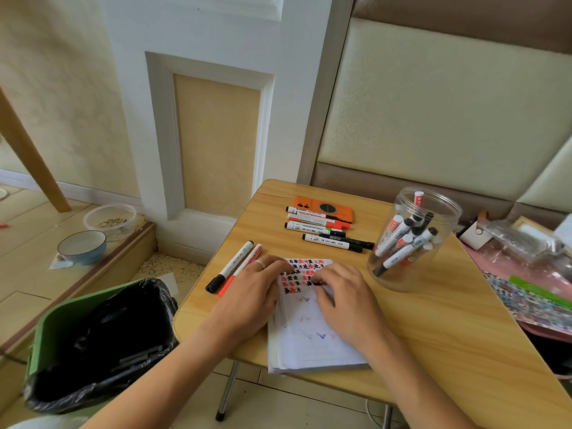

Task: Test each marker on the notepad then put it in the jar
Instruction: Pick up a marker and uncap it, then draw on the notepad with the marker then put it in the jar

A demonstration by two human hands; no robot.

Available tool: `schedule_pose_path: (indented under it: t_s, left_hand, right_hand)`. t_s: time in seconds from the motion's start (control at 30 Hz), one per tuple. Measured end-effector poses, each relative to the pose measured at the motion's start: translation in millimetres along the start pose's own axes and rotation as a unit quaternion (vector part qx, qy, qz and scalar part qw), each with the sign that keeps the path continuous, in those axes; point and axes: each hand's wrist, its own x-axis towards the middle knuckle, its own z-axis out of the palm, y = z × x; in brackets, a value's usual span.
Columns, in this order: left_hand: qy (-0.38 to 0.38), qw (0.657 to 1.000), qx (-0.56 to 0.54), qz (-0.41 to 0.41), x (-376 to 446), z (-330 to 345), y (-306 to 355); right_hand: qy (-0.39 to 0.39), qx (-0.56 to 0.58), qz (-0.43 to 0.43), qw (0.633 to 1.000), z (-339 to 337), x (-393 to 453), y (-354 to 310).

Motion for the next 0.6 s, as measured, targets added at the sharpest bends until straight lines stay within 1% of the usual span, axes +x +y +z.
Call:
schedule_pose_path:
  t_s: [0.07, 0.13, 0.2, 0.3, 0.4, 0.47, 0.6]
  left_hand:
    - [-0.003, 1.000, -0.013, -0.008, -0.4, -1.6, 1.0]
    - [-0.019, 1.000, -0.004, -0.003, -0.4, -1.4, 2.2]
    - [-0.037, 0.999, 0.021, 0.001, -0.3, 0.1, 2.3]
    - [-0.048, 0.998, 0.037, -0.006, -0.4, -0.5, 2.6]
    - [-0.055, 0.998, 0.038, -0.006, -0.1, -2.1, 4.4]
    - [-0.057, 0.998, 0.037, -0.005, 0.1, -2.1, 4.3]
    - [-0.056, 0.998, 0.039, -0.001, 0.8, 0.6, 1.0]
  right_hand:
    - [0.006, -0.006, -0.007, 1.000, 2.1, -1.4, -1.2]
    - [0.001, -0.003, -0.003, 1.000, 0.2, 1.7, -0.4]
    - [-0.006, 0.011, 0.014, 1.000, -4.7, 11.2, 2.4]
    - [0.009, 0.016, 0.057, 0.998, -10.4, 35.4, 13.3]
    - [0.026, -0.040, 0.101, 0.994, -7.8, 59.5, 26.3]
    - [0.032, -0.077, 0.111, 0.990, -3.8, 72.0, 32.9]
    - [0.008, -0.130, 0.117, 0.985, 1.2, 88.7, 42.4]
